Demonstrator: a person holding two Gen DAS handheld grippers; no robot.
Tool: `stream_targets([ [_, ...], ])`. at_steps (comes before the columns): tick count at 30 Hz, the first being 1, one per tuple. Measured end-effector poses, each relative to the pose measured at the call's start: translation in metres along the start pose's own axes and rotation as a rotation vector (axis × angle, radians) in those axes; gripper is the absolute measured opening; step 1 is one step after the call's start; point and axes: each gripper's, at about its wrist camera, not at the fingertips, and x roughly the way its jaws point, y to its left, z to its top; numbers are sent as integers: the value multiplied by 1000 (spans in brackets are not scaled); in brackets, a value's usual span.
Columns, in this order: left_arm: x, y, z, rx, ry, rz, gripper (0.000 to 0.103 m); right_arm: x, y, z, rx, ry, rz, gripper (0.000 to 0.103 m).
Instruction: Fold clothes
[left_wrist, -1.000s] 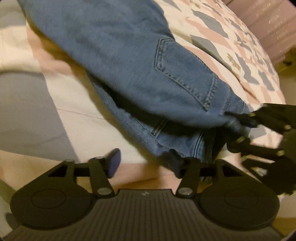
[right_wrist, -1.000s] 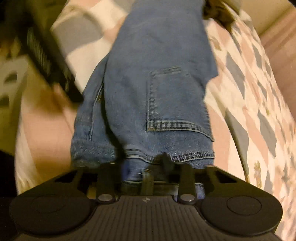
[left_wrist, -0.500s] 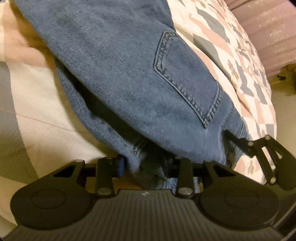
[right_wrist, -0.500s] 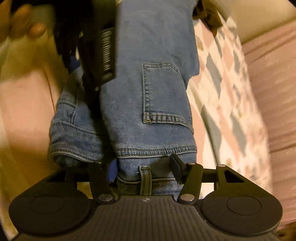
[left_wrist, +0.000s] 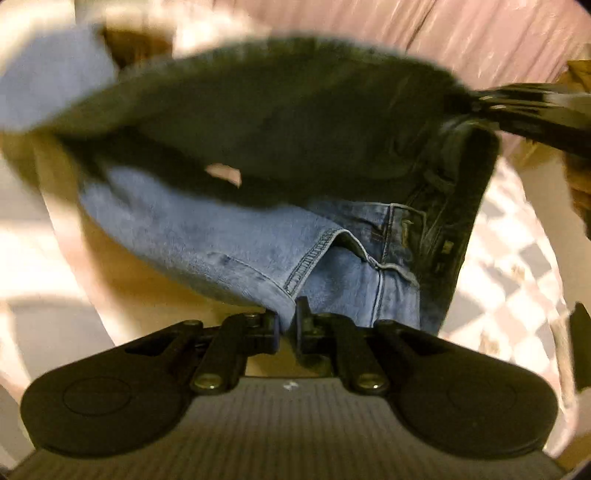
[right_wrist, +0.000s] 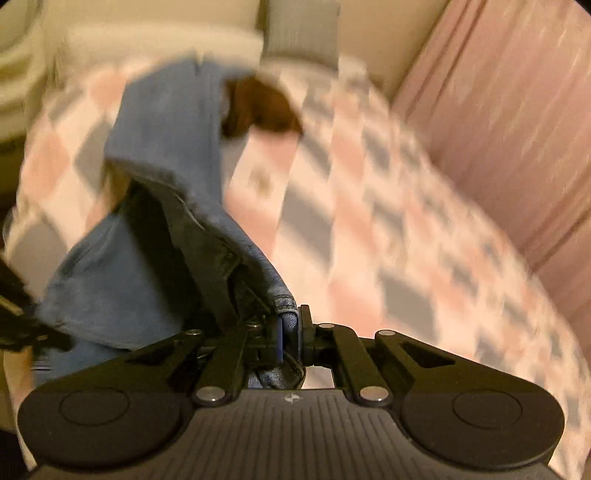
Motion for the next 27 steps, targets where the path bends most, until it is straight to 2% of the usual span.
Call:
stream_targets([
  [4,-50,-93,12,38,-159,48,5,-46,-72,8,-16,-108,20,4],
  [6,-49,-159,8,58,-201,31,5,-70,-115,-7,14,-120,29,4],
  [8,-34,-187,-4,104,-139,5,5,-92,-162,-30,59,-89,21,4],
  [11,-11,-228,-21,174,-47,-34,9,-110,-241,-84,137,21,-39,4],
  [12,-3,-242,-27,197,-16,-47,11,-109,-270,-110,165,86,-76,5],
  [13,5,-255,-32,220,15,-61,17,-104,-297,-138,181,171,-114,8],
  [14,13,-269,-38,243,46,-74,17,-97,-323,-167,198,252,-156,11],
  [15,20,-283,-44,266,77,-87,17,-88,-347,-201,220,328,-205,17],
  [16,28,-297,-50,289,108,-100,17,-77,-369,-239,253,417,-248,31],
  [17,36,-310,-56,312,139,-113,18,-67,-384,-273,288,513,-283,40],
  [18,44,-324,-61,335,170,-126,24,-62,-390,-300,315,584,-319,47],
  [19,51,-338,-67,358,202,-139,26,-61,-392,-324,337,631,-344,48],
  [20,59,-352,-73,381,233,-152,27,-66,-387,-340,355,629,-344,55],
  [21,67,-362,-78,400,263,-153,27,-72,-381,-354,388,614,-331,77],
  [22,74,-346,-81,393,286,-66,27,-79,-372,-367,430,595,-318,88],
  [24,88,-314,-87,383,329,107,27,-88,-347,-386,514,577,-273,84],
  [27,103,-263,-91,493,324,347,28,-90,-303,-403,615,575,-199,79],
])
